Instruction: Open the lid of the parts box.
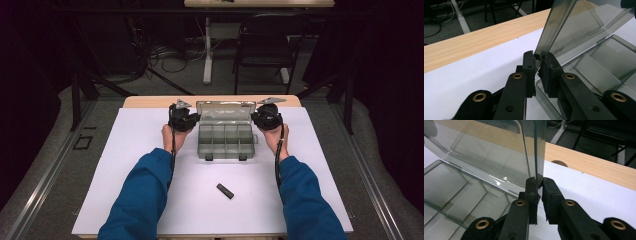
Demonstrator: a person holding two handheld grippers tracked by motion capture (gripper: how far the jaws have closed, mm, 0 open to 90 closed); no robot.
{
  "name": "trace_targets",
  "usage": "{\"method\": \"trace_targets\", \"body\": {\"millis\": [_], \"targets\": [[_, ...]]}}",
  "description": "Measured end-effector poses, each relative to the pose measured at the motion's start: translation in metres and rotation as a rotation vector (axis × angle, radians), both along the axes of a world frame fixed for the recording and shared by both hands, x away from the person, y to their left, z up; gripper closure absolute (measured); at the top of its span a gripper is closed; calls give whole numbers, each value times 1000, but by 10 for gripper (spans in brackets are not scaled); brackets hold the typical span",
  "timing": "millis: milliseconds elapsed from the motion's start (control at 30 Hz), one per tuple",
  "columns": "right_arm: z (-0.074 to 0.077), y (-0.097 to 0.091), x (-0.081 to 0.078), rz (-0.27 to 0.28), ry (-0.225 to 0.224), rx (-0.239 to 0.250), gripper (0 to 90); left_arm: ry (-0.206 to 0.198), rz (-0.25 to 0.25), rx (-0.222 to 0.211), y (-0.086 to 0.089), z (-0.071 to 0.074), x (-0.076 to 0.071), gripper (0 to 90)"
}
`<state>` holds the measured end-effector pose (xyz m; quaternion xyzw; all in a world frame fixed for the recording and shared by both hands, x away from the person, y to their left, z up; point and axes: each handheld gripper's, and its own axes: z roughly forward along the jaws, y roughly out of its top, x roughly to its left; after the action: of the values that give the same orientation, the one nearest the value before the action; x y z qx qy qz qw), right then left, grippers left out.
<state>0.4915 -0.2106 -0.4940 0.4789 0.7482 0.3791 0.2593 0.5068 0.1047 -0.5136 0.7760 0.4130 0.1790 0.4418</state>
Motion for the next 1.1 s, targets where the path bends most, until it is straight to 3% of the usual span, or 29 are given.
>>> {"method": "trace_targets", "body": {"millis": [367,733,1100], "targets": [[-12,0,6,-19,26,13,836,14,27,7,-3,-8,4,823],[-15,0,9,-24,30,16,839,45,15,30,-4,-14,8,826],[-29,2,15,-45,68,18,841,64,20,41,-5,-21,12,828]]}}
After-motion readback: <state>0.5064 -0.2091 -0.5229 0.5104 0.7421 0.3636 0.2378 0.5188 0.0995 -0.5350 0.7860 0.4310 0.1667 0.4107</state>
